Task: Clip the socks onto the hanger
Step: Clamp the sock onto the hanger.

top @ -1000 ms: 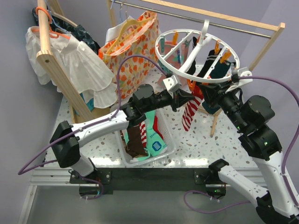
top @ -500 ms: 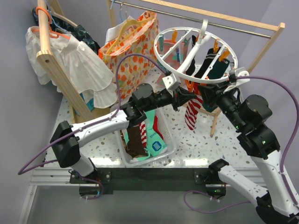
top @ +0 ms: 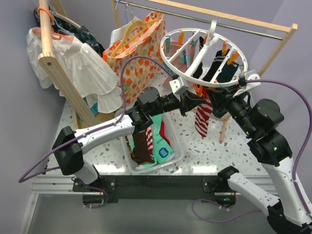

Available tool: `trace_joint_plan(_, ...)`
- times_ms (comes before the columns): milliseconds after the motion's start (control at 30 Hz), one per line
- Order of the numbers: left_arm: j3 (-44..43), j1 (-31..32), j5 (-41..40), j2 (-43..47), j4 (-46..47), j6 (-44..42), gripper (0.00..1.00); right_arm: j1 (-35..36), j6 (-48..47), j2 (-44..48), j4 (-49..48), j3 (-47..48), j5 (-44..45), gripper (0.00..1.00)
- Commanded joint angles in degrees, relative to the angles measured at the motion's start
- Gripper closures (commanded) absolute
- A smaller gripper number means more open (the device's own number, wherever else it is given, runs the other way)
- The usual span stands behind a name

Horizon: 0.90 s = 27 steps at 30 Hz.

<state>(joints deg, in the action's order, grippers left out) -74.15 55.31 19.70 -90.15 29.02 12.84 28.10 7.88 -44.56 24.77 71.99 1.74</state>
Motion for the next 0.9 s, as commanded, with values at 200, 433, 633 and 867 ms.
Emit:
trace_joint_plan(200, 0.5, 0.33, 4.81, 2.43, 0.26, -2.29, 1.0, 0.38, -1.81, 0.17, 0.89, 1.58, -2.53, 0.91)
trace_joint_plan(433, 1.03, 0.33, 5.52, 2.87, -1.07, -3.26, 1.0, 0.38, -2.34, 0.08, 1.07, 2.11, -2.18, 0.91)
trace_joint_plan(633, -0.2, 0.24, 4.12, 2.96, -0.8, -3.52, 1.0, 0.29, -2.43, -0.01, 1.5, 2.02, -2.44, 0.91)
trace_joint_plan(867, -2.23, 0.15, 2.27, 1.82, -1.24, -3.09, 1.0, 0.29, -1.55, 0.08, 1.33, 1.58, -3.49, 0.91)
